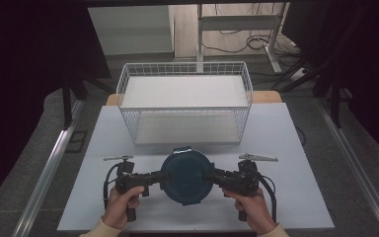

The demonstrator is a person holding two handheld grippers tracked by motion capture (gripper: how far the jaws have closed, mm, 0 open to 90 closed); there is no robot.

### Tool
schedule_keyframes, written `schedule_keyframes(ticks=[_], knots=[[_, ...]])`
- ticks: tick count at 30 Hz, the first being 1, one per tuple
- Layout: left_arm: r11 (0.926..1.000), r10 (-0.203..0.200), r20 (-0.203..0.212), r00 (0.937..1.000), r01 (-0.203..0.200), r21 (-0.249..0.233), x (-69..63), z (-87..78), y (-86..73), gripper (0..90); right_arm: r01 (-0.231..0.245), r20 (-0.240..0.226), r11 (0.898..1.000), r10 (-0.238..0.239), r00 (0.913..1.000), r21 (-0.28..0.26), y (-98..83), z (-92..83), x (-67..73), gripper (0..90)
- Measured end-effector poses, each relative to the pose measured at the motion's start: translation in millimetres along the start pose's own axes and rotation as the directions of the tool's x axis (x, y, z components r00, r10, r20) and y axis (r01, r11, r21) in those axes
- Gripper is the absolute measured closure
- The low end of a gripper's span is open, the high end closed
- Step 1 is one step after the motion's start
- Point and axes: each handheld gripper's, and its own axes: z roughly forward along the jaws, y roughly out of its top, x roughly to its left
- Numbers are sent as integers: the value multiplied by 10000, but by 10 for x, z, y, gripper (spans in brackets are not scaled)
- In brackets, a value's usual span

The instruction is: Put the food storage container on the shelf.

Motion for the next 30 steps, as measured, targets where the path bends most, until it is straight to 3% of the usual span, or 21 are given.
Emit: schedule_keyframes(ticks=[16,24,30], knots=[[9982,573,109,9983,-571,-185,-185,-38,193,466,396,-36,9981,-398,9992,-470,169,-113,113,459],[9960,873,73,9962,-871,-204,-260,-25,387,467,238,-235,9976,-254,9994,-652,279,-150,95,467],[9958,875,145,9961,-870,-279,-271,-32,532,467,359,-180,9967,-373,9991,-734,400,-143,114,467]])
